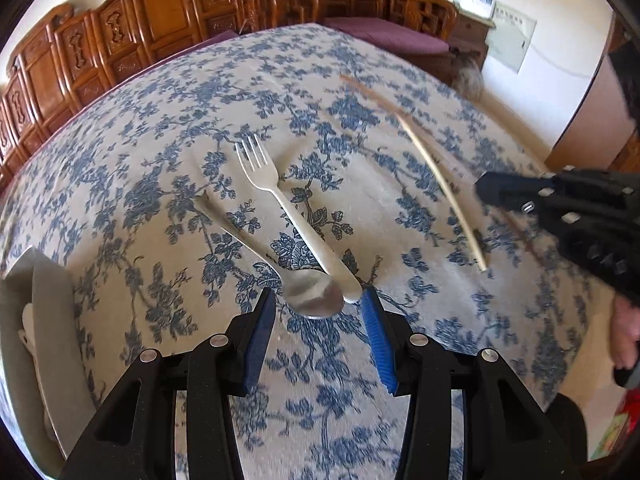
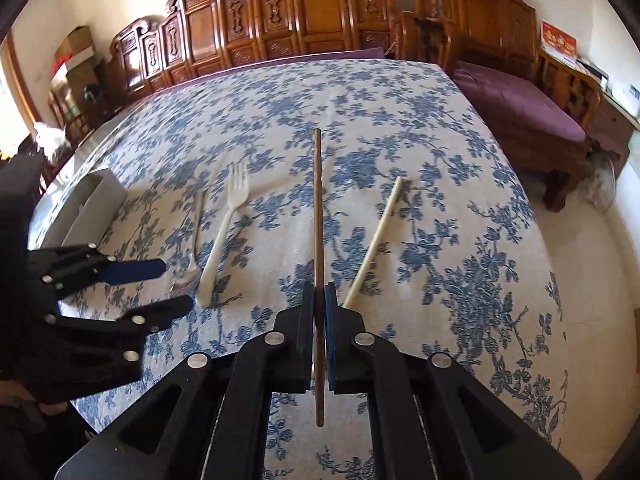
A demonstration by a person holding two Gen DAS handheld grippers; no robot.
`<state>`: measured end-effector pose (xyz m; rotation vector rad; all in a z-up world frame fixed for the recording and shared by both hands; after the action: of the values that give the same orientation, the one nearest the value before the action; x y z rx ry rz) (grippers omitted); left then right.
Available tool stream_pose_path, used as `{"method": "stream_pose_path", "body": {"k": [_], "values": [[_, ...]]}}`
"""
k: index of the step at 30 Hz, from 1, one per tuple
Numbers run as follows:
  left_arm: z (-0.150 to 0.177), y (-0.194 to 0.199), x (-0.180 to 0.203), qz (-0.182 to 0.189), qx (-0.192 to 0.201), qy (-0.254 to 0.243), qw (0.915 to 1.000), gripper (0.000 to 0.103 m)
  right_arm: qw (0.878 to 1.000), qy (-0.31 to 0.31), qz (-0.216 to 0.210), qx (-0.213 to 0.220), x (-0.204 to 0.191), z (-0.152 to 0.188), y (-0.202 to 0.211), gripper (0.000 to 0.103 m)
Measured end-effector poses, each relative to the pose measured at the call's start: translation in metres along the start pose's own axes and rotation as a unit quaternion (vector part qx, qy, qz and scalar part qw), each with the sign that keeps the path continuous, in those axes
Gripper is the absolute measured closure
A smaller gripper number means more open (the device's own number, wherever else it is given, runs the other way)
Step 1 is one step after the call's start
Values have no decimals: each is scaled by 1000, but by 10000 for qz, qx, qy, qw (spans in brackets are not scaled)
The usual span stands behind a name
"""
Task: Organize utensils
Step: 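Grasp a metal fork with the left gripper while right holds the chopstick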
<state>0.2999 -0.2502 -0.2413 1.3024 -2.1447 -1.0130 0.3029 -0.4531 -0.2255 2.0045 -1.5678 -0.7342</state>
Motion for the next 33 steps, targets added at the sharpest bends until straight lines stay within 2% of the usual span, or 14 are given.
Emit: {"method": "stream_pose_path", "body": {"k": [5,9,12,20,24,27,33], "values": [[-4,-9,1,-190,26,-154,9997,65,10000,23,-7,30,-2,0,1,97],[-4,-9,2,-195,-10,-251,9995,72,9999,136,-46,72,-10,-3,3,97],[0,-11,-4,-170,-118,-146,9997,80,9998,182,-78,99,-15,-4,5,97],[8,-7,-17,-265,-183,-79,9994,81,9994,294,-130,102,-26,-4,6,97],[10,-3,-26,-285,-111,16,9995,101,9992,352,-151,103,-31,-4,6,97],[10,4,-34,-181,-21,190,9997,102,9990,385,-176,109,-34,-5,6,97],[11,21,-44,-204,196,277,9992,102,9986,461,-229,123,-42,-5,8,97]]}}
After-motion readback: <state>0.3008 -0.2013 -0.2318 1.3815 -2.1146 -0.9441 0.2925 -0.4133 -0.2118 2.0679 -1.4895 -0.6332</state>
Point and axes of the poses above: each gripper's, at about its wrist camera, not at the fingertips, and y roughly against the way its jaws point, x to its right, z to its underside, the point moved 2 cm from there along -y, roughly the way its jaws point, and after that the axes turned 11 degrees about x, right-handed, at the moved point
